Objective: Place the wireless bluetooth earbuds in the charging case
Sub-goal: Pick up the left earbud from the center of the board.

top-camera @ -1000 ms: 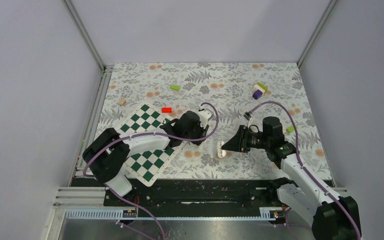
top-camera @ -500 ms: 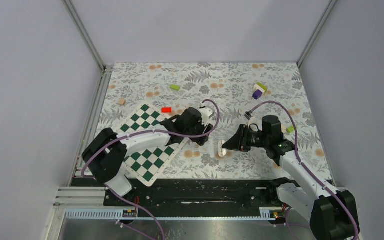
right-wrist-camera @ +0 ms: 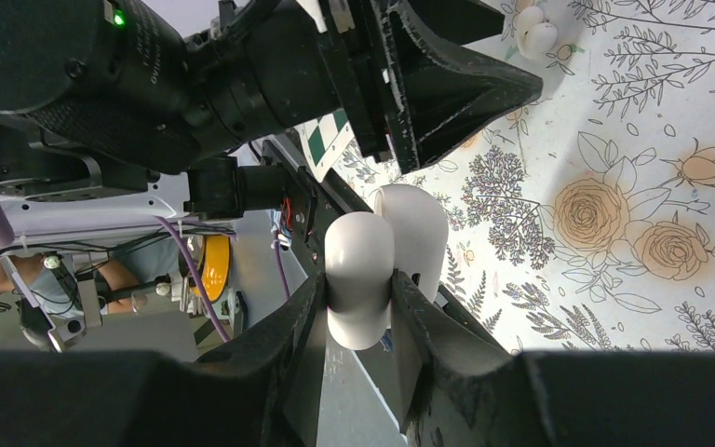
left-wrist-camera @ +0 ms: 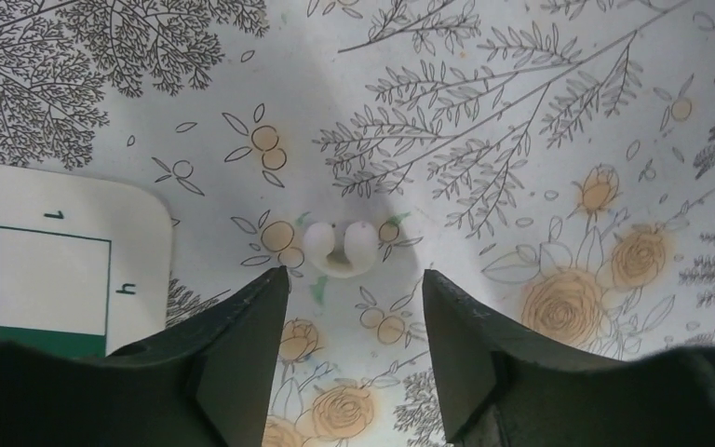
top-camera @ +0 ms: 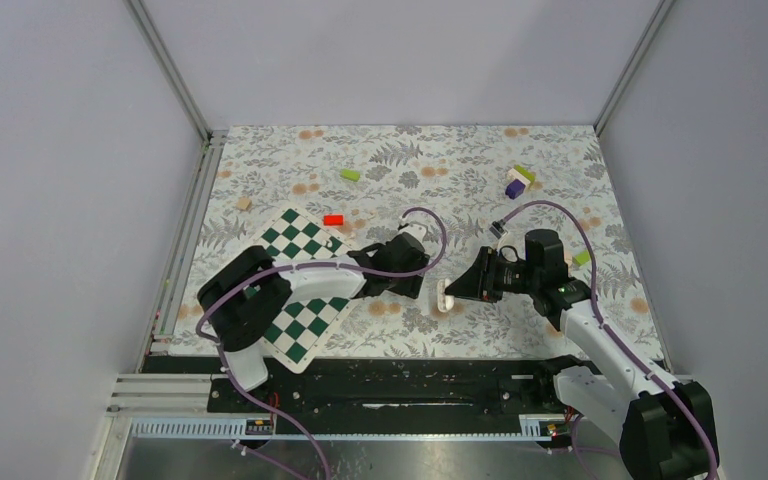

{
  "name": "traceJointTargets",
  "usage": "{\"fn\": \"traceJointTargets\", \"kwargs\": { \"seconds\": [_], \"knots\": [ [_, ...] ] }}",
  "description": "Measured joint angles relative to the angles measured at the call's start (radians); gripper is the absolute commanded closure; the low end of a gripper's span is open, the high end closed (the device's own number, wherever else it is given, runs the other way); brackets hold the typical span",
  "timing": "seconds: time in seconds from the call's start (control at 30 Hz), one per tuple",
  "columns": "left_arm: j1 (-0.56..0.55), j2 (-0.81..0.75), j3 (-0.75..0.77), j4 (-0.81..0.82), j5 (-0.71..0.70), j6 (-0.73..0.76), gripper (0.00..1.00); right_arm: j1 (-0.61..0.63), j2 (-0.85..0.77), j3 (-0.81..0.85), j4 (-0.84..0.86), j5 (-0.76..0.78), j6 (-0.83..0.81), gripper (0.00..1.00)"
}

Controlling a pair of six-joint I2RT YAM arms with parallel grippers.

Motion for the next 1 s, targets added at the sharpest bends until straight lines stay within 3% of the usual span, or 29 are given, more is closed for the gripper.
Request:
{"fn": "traceJointTargets", "kwargs": {
  "seconds": [0.27, 0.47, 0.67, 1.0],
  "knots": [
    [-0.016, 0.045, 0.032, -0.008, -0.092, -0.069, 0.50, 0.000, 0.003, 0.001, -0.001, 0.000, 0.000, 1.00],
    [-0.020, 0.058, 0.050, -0.031, -0.128, -0.087, 0.66, 0.000, 0.003, 0.001, 0.000, 0.000, 0.000, 1.00],
    [-0.028, 0.058, 0.053, -0.034, -0.137, -0.089, 0.72, 0.000, 0.003, 0.001, 0.000, 0.000, 0.000, 1.00],
    [-0.031, 0.022, 0.047, -0.055, -0.134, -0.012, 0.73, 0.000, 0.004, 0.001, 0.000, 0.000, 0.000, 1.00]
  ]
}}
